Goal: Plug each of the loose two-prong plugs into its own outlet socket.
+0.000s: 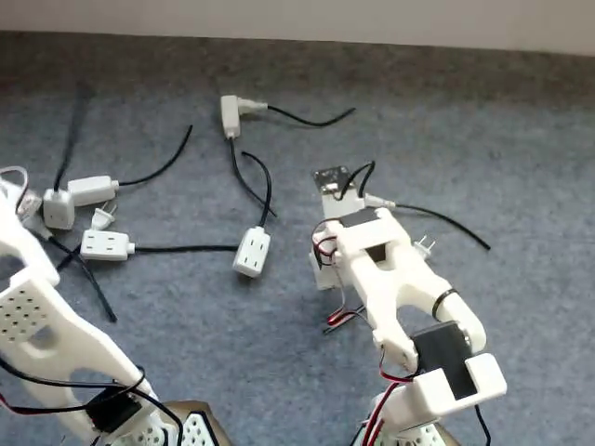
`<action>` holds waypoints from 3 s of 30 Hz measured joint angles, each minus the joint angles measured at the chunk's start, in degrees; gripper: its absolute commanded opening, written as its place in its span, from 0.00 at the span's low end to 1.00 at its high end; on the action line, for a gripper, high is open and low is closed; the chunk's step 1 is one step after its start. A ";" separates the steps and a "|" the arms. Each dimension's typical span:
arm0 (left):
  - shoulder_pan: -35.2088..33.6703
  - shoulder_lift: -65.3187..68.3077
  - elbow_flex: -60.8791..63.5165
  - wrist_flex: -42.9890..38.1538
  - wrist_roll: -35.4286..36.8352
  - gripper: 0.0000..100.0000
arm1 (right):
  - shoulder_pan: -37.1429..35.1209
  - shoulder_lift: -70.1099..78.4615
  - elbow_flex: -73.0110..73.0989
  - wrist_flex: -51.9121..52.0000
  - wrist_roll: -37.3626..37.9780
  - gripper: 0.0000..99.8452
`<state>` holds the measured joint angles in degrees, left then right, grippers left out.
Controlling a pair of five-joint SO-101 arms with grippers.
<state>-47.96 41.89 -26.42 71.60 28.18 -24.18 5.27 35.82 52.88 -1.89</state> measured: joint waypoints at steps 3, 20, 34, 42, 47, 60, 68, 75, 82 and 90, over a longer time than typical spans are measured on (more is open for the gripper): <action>-0.35 1.58 -0.18 -0.97 -0.09 0.22 | 0.00 0.00 0.00 0.00 0.00 0.25; -2.37 3.08 -3.34 -1.14 -13.36 0.16 | 0.00 0.00 0.00 0.00 0.00 0.25; 0.53 3.25 -6.86 4.84 -18.11 0.09 | 0.00 0.00 0.00 0.00 0.00 0.25; 1.32 3.60 -16.18 17.67 -43.69 0.08 | 0.00 0.00 0.00 0.00 0.00 0.25; 2.29 3.60 -17.14 25.05 -68.04 0.09 | 0.00 0.00 0.00 0.00 0.00 0.25; -1.85 9.85 -17.76 21.27 -91.43 0.30 | 0.00 0.00 0.00 0.00 0.00 0.25; -1.76 4.40 -17.67 23.03 -91.43 0.30 | 0.00 0.00 0.00 0.00 0.00 0.25; -2.81 7.65 -17.76 23.21 -91.16 0.30 | 0.00 0.00 0.00 0.00 0.00 0.25; -2.02 10.73 -17.85 23.21 -83.78 0.30 | 0.00 0.00 0.00 0.00 0.00 0.25; 0.97 10.73 -18.02 25.58 -74.20 0.30 | 0.00 0.00 0.00 0.00 0.00 0.25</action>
<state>-46.99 52.62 -44.44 97.19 -46.02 -24.18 5.27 35.82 52.88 -1.89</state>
